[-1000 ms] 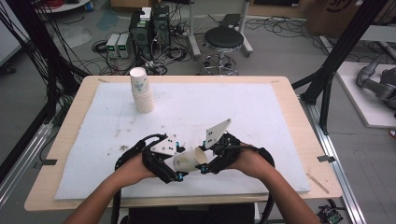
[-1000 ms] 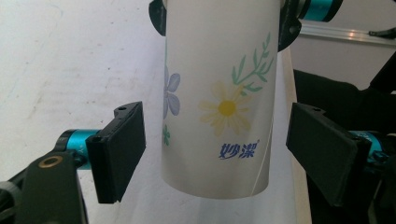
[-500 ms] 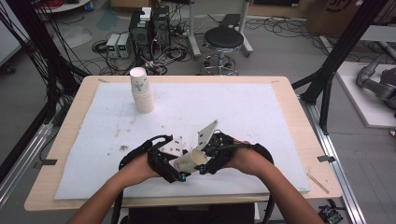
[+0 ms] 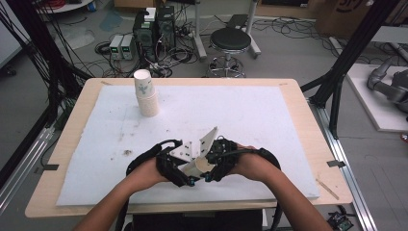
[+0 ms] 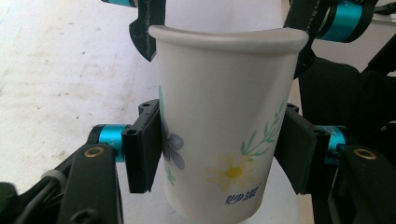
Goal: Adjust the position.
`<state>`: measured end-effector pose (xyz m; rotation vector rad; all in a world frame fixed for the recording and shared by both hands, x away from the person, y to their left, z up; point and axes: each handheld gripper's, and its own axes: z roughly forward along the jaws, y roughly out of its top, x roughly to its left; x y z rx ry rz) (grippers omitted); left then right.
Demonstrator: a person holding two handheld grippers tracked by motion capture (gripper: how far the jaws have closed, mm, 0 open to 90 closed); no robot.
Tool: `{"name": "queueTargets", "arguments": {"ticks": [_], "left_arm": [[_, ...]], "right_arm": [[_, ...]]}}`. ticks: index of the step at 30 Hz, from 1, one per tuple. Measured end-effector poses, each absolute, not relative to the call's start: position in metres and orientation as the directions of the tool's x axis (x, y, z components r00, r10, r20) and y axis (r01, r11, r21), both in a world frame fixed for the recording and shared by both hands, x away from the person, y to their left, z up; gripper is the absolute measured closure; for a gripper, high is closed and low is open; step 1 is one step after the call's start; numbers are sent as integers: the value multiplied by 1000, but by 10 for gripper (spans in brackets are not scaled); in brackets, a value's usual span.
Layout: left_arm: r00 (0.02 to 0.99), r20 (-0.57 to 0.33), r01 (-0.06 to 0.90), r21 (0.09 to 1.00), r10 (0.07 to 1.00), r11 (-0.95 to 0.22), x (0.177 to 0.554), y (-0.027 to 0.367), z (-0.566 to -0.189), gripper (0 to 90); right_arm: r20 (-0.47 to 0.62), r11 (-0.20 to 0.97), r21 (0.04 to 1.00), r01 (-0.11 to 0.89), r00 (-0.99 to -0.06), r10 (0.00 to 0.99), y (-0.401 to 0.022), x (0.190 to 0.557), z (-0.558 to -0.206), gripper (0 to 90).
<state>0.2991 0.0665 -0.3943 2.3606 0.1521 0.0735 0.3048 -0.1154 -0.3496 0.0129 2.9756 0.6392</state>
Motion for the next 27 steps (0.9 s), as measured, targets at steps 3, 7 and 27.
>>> {"name": "queueTargets", "arguments": {"ticks": [3,7,27], "left_arm": [[992,1,89,704,126,-704,299,66,-395,380],[989,-22,112,746,143,-657,298,69,-397,361],[919,-67,213,913,387,-348,298,124,-411,320]], "right_arm": [[-92,911,412,-21,-996,18,-115,305,-349,377],[-87,891,453,-19,-996,23,-116,304,-346,311],[1,569,803,176,-956,294,-183,305,-336,212]]}}
